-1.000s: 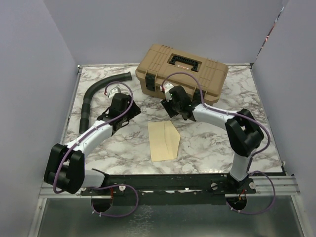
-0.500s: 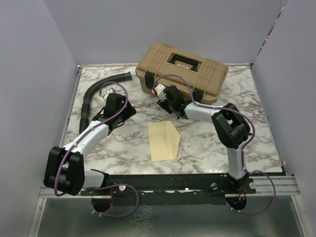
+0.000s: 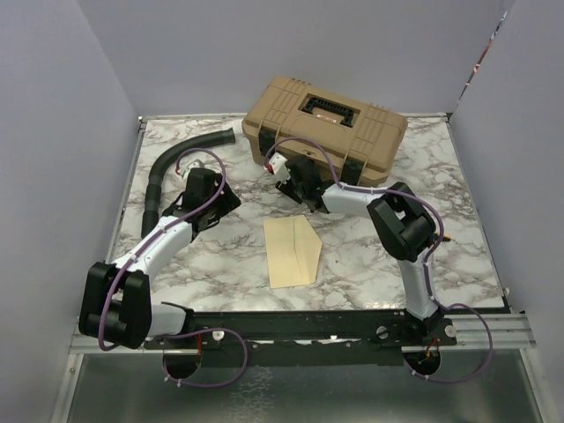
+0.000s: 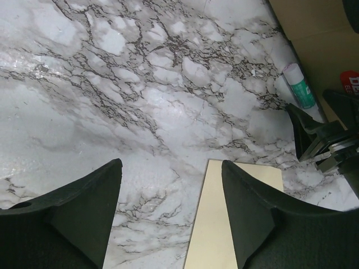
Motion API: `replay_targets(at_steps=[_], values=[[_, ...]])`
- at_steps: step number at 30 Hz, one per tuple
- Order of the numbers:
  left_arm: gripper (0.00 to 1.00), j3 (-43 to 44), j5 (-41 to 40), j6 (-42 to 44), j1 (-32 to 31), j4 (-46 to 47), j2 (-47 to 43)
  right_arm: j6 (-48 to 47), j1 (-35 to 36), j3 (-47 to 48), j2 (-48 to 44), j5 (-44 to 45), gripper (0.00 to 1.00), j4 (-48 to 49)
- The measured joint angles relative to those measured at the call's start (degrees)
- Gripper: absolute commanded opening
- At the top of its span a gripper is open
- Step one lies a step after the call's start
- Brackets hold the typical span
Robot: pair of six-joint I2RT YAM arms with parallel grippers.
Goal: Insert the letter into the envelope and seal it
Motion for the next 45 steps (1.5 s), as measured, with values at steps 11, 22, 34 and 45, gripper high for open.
replay_targets(at_steps=[11,22,34,45], values=[[0.73,-0.13,0.11,-0.02,0.48,-0.39,0.0,3.34,-2.1,3.02,1.68,-4.59,0.52,-1.03],[0.73,-0.13,0.13,-0.02,0.55,-0.42,0.0,4.5,-3.54,5.29,2.54,-10.32,0.36,-4.66],[0.73,-0.24,0.31,0.0,0.79,-0.42,0.0,7.39,-3.72,-1.11,-2.8,-17.59,0.42,-6.78],[0.73,-0.48,0.55,-0.02,0.85,-0.59,-0.48,13.62,-3.67,1.4,-0.85,-17.18,0.19,-6.49]])
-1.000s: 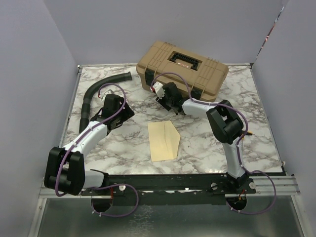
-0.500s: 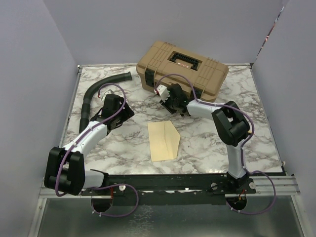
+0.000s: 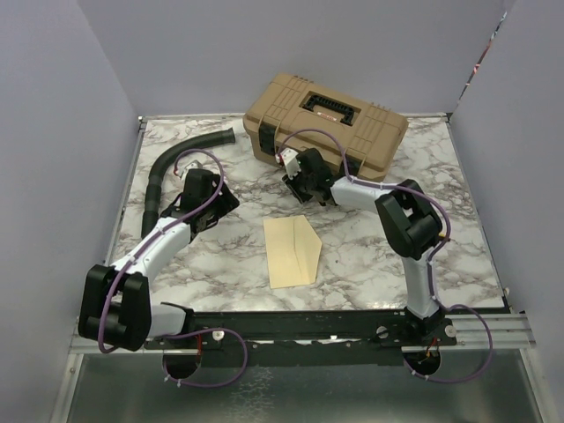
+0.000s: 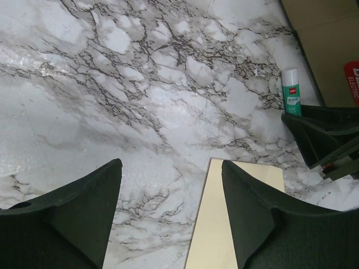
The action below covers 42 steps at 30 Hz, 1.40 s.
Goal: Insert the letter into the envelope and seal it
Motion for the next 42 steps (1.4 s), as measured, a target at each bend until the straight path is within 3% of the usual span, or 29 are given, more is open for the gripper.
replay_targets(at_steps=[2,5,14,23,31,36,42], values=[[0.74,-0.09,0.02,0.0,0.0,0.0,-0.39,1.33,0.17,0.5,0.5,-0.33,0.07,0.04],[0.76,-0.2,0.24,0.17,0.0,-0.02,-0.92,2.56,0.2,1.4,1.03,-0.48,0.04,-0.07],[0.86,-0.2,0.72,1.9,0.0,0.02,-5.29,5.79,0.26,-5.53,-5.05,-2.47,0.03,-0.33],[0.89,-0.2,4.44,4.0,0.0,2.34,-14.86,9.62,0.24,-8.55,-21.81,-11.1,0.02,-0.22],[0.84,-0.07,13.0,1.86,0.0,14.69,-22.08,27.12,0.24,-9.99,-32.11,-22.29,0.02,9.57],[0.83,0.5,19.52,-3.76,0.0,26.16,-21.05,42.99,0.24,-11.58,-34.62,-28.68,0.02,20.92],[0.72,1.92,27.12,-9.81,-0.07,37.53,-16.63,54.53,0.24,-11.58,-34.51,-33.97,0.02,28.68]])
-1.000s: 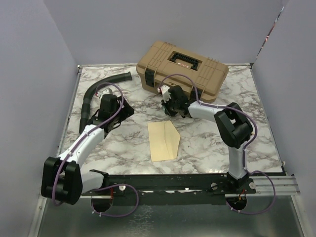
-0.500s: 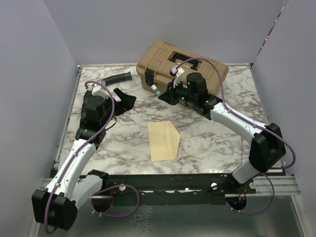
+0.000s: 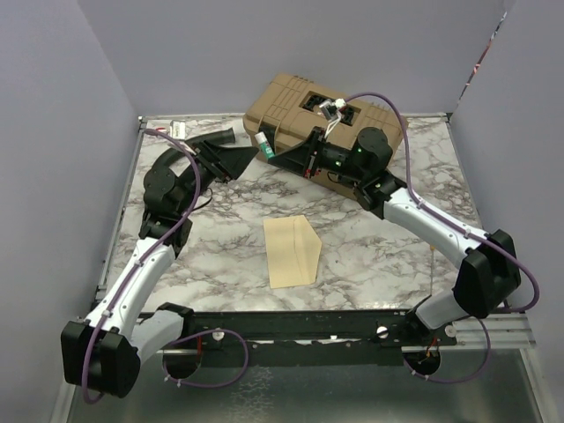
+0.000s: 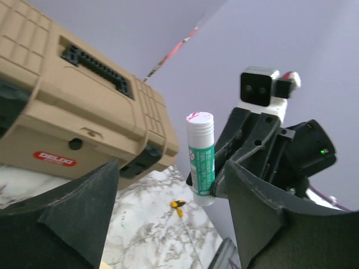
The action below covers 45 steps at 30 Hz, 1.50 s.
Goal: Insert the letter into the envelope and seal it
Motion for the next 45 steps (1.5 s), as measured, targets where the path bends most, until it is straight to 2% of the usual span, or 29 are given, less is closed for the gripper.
replay_targets(at_steps=[9,19,21,24,28,31,32,34,35,39,42,45], values=[[0.56,0.17,3.04,-4.9,-0.76,7.85,2.43,8.22,0.0,0.0,2.56,-4.96,0.04,6.88],[0.38,0.11,3.21,-8.09,-1.81,10.84,4.2,11.98,0.0,0.87,5.16,-9.14,0.04,10.95],[0.37,-0.02,3.21,-8.33,-1.99,11.02,4.28,12.59,0.0,0.9,5.42,-9.53,0.04,11.91],[0.46,-0.28,3.21,-8.7,-2.25,11.47,4.33,13.64,0.0,0.96,5.95,-10.01,0.04,13.07],[0.45,-1.11,3.48,-8.94,-2.45,11.85,4.33,15.1,0.0,0.98,6.62,-10.49,0.05,15.39],[0.32,-2.08,3.65,-8.9,-2.62,12.63,4.15,15.85,0.0,1.01,7.15,-10.97,0.07,15.96],[0.23,-2.49,3.69,-8.9,-2.64,12.96,3.96,16.0,0.0,1.01,7.34,-11.1,0.07,16.02],[0.03,-2.89,3.69,-8.79,-2.64,13.44,3.63,16.46,0.0,1.01,7.85,-11.43,0.12,16.39],[0.0,-2.97,3.69,-9.03,-2.64,13.62,3.45,16.55,0.0,1.01,8.04,-11.56,0.17,16.63],[0.0,-3.1,3.69,-8.17,-2.82,13.94,2.97,16.22,0.0,0.98,8.13,-11.93,0.51,17.29],[0.0,-3.19,3.72,-5.75,-2.86,13.27,2.97,13.75,0.0,0.87,7.04,-11.54,0.65,15.63],[0.0,-3.17,4.28,-0.79,-2.84,11.5,2.97,8.31,0.0,0.85,3.69,-9.42,0.7,8.76]])
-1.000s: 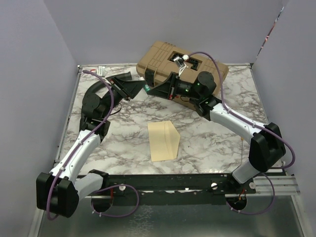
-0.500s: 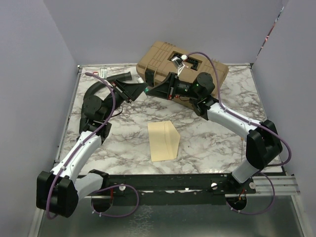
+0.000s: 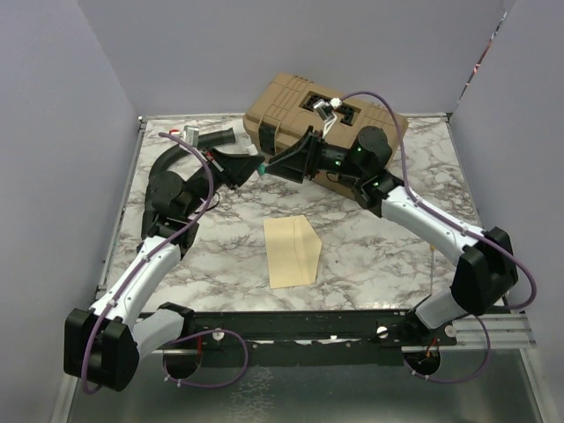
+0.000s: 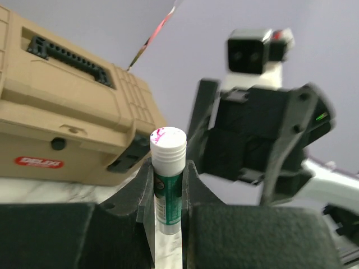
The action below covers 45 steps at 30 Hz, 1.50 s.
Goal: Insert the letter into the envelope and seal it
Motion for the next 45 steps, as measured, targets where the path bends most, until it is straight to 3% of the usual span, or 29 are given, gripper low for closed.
replay_targets(at_steps=[3,7,10,16,22,25,34,39,42,45], values=[[0.0,0.39,2.01,7.04,-0.02,-3.37,0.0,-6.49,0.0,2.1,-3.61,3.45,0.69,-10.54],[0.0,2.84,5.68,17.94,-0.02,-9.46,0.0,-14.4,0.44,20.39,-0.33,8.57,0.66,-31.26],[0.0,5.79,7.67,25.14,-0.02,-13.42,0.15,-18.91,0.85,29.97,1.99,13.2,0.66,-41.44],[0.0,10.82,11.76,34.12,-0.02,-17.38,3.41,-24.63,2.54,35.8,5.42,18.93,0.67,-55.87],[0.0,11.61,13.88,38.69,0.0,-22.49,5.6,-26.51,3.69,35.82,9.05,20.24,0.63,-61.96],[0.0,11.61,14.43,39.58,-0.02,-23.28,5.77,-27.17,3.72,36.04,9.18,20.35,0.53,-63.41],[0.0,11.61,14.8,40.11,0.17,-24.35,5.84,-27.74,4.79,40.06,11.63,19.39,0.08,-65.68],[0.35,11.61,13.68,39.74,0.2,-26.29,5.81,-26.84,4.79,40.19,11.96,19.12,0.03,-66.95],[0.41,11.61,13.03,39.56,0.09,-27.02,5.62,-25.35,4.79,40.19,11.96,19.78,0.01,-67.41],[0.4,11.5,12.44,39.34,0.09,-27.34,5.07,-23.74,4.76,40.17,11.93,20.06,0.0,-67.36]])
